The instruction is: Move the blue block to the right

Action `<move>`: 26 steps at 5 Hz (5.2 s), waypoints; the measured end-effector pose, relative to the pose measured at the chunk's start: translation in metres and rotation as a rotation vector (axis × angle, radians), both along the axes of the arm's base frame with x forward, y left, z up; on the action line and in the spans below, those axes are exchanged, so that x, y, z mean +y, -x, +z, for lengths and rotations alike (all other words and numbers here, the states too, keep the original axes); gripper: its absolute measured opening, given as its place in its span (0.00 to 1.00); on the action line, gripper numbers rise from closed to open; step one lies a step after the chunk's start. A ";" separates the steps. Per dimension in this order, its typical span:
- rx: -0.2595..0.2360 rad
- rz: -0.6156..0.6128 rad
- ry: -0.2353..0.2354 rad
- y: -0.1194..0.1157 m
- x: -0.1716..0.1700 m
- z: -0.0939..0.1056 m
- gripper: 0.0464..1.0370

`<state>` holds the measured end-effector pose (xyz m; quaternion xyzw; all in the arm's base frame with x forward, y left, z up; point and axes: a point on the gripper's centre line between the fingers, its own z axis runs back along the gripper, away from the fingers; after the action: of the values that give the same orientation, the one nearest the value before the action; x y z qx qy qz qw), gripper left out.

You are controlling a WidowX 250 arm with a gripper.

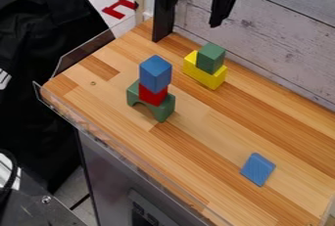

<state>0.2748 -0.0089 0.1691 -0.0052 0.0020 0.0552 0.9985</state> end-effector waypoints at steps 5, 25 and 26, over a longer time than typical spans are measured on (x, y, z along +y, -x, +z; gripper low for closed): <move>0.094 0.080 -0.010 0.014 0.026 -0.025 0.96; 0.030 0.014 0.068 -0.031 0.018 -0.032 0.54; -0.009 -0.007 0.102 -0.048 0.005 -0.041 0.54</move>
<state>0.3226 -0.0039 0.1284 -0.0562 0.0004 0.0514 0.9971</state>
